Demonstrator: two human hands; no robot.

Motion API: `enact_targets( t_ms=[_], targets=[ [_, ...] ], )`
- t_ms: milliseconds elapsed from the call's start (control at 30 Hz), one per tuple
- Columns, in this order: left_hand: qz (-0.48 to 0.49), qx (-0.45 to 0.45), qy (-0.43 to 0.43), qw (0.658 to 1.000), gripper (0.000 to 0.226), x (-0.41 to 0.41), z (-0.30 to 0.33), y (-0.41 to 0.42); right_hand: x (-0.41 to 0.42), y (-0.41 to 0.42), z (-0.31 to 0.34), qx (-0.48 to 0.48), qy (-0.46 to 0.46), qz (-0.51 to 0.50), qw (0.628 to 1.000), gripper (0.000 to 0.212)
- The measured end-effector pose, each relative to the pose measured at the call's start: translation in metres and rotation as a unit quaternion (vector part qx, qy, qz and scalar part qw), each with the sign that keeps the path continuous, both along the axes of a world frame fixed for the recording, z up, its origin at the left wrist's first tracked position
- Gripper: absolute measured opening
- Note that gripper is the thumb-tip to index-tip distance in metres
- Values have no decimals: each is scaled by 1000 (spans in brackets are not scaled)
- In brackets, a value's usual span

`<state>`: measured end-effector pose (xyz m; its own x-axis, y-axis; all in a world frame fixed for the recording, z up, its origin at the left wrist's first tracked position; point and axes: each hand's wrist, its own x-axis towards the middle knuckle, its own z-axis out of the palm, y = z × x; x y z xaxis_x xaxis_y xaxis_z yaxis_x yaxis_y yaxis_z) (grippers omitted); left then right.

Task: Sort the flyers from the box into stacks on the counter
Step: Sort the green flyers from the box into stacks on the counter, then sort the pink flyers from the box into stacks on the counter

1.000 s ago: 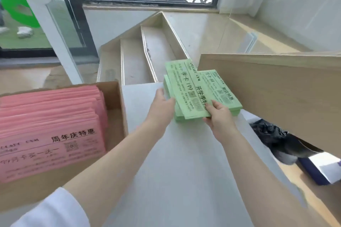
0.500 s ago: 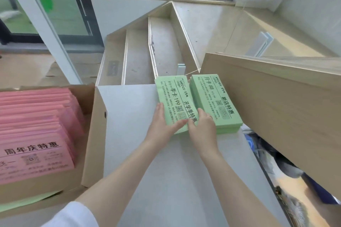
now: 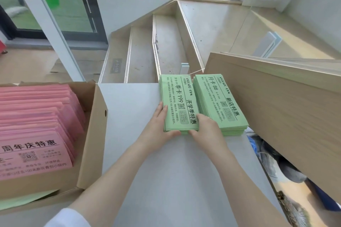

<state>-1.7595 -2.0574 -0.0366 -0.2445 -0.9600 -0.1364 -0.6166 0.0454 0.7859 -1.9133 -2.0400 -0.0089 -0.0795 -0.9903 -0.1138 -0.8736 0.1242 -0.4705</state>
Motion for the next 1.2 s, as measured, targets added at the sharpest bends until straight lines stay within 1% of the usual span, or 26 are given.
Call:
enact_targets(
  t_ms=[167,333,400,467,500,567,600,667,700,767,833,900,1000,1067,1133,1167,1200],
  targets=[
    [-1,3,0,1000,92,-3,-3,2,0,0,-4,-23,11,5,1000,33],
    [4,-11,-46,999,96,-5,7,5,-3,5,5,-28,26,20,999,34],
    [7,-30,-49,998,97,-7,22,17,-3,12,18,-42,40,19,998,37],
    [10,-71,-32,997,88,-2,44,33,1,20,34,-78,42,21,996,40],
    [11,-100,-27,995,79,3,57,42,6,24,42,-101,29,30,994,39],
    [18,-158,-24,987,62,22,81,59,24,30,56,-134,-30,66,988,32],
    [28,-176,-17,984,58,34,91,68,36,32,62,-142,-64,90,984,28],
    [58,-197,-4,979,58,65,109,85,66,39,69,-149,-114,140,972,21],
    [78,-209,-12,975,58,83,115,94,81,43,72,-152,-134,163,966,18],
    [112,-237,-48,964,53,122,124,109,111,50,76,-162,-161,208,951,14],
    [121,-249,-84,957,43,168,126,119,141,57,78,-169,-176,252,936,12],
    [95,-261,-145,950,35,214,122,124,171,66,80,-165,-169,289,928,12],
    [35,-255,-222,940,30,283,113,125,217,79,82,-172,-147,333,916,17],
    [-26,-258,-291,921,38,321,109,120,249,83,83,-159,-99,353,917,23],
    [-89,-265,-373,885,49,353,103,112,279,84,81,-140,-25,366,920,32],
    [-115,-260,-403,870,54,367,102,109,293,83,79,-133,9,367,921,35],
    [-135,-248,-417,864,57,378,102,107,306,82,76,-134,38,367,920,38]
  ],
)
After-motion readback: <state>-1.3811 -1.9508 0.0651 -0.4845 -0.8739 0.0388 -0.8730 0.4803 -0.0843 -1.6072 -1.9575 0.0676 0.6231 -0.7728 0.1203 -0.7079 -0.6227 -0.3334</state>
